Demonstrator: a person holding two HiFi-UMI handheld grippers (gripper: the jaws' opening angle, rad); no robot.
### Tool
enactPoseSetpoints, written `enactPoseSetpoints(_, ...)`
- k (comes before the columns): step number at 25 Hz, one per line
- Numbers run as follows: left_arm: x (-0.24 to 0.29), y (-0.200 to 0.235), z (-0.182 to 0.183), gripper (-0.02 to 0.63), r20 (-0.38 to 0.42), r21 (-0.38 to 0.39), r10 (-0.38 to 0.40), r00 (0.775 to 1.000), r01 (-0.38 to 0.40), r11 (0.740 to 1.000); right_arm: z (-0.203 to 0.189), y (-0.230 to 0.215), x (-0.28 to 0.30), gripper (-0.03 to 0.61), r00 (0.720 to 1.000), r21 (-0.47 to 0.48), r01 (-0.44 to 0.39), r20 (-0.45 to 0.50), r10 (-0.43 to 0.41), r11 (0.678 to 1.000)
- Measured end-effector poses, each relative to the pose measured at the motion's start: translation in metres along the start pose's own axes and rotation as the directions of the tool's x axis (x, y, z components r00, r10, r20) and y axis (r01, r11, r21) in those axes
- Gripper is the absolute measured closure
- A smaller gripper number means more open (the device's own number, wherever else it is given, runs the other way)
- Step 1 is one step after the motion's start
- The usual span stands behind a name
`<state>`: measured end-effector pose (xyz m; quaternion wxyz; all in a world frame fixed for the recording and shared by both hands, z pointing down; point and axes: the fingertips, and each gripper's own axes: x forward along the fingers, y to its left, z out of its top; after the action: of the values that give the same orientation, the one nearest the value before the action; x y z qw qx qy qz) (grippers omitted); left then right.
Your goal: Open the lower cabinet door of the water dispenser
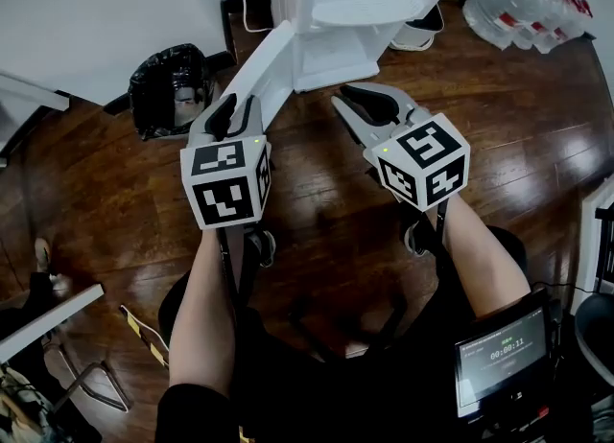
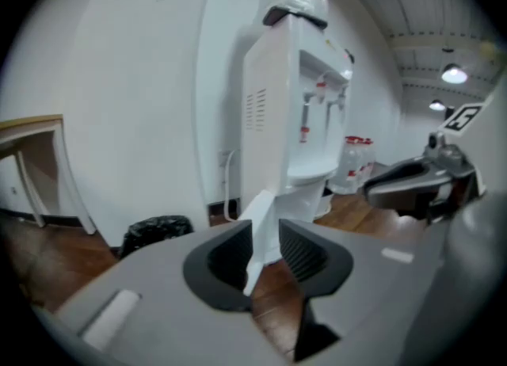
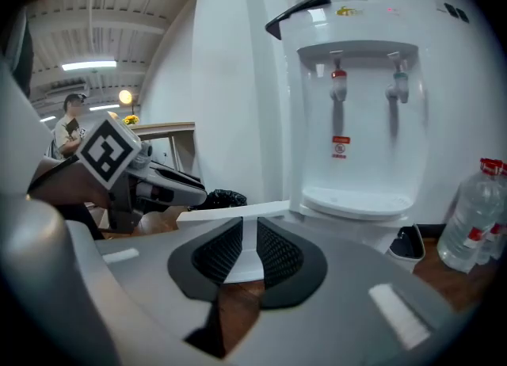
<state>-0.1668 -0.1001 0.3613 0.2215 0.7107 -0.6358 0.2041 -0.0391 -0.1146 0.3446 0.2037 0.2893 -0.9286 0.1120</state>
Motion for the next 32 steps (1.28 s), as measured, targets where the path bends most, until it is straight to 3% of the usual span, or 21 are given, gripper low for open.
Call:
enactPoseSetpoints(4,-0.004,-0.095,0.015,0.486,0.02,0.113,-0.231,0.973,0.227,0.967,-0.001,-0.03,-0.026,0.525,0.998,0.032,0.06,0.018,-0.061,0.998)
enactPoseSetpoints(6,-0.008,-0.125,0.015,0.488,0.011,0.173,-0.287,0.958,0.281,0.944,-0.007,-0.037,-0.035,0.525,0.997,0.039,0.074,0.016,-0.074,0.996)
enactPoseSetpoints(9,-0.006,-0.152,0.012,0.502,-0.008,0.192,-0.324,0.946,0.319,0.928,-0.016,-0.042,-0.053,0.525,0.995,0.052,0.093,0.017,-0.094,0.994)
enactPoseSetpoints(15,-0.001,-0.166,-0.004,0.506,-0.052,0.226,-0.335,0.941,0.337,0.914,-0.03,-0.046,-0.08,0.525,0.987,0.082,0.154,0.037,-0.158,0.985)
enactPoseSetpoints(22,-0.011,-0.19,0.032,0.506,0.125,0.222,-0.362,0.924,0.33,0.918,0.002,-0.062,-0.117,0.574,0.93,0.11,0.278,0.219,-0.296,0.954)
enactPoseSetpoints(28,-0.019,-0.197,0.048,0.508,0.209,0.261,-0.356,0.911,0.299,0.918,0.019,-0.04,-0.122,0.574,0.928,0.028,0.259,0.269,-0.257,0.966)
enactPoseSetpoints(32,-0.032,-0.201,0.056,0.52,0.288,0.31,-0.352,0.89,0.261,0.914,0.031,-0.022,-0.125,0.574,0.929,-0.037,0.238,0.301,-0.216,0.971)
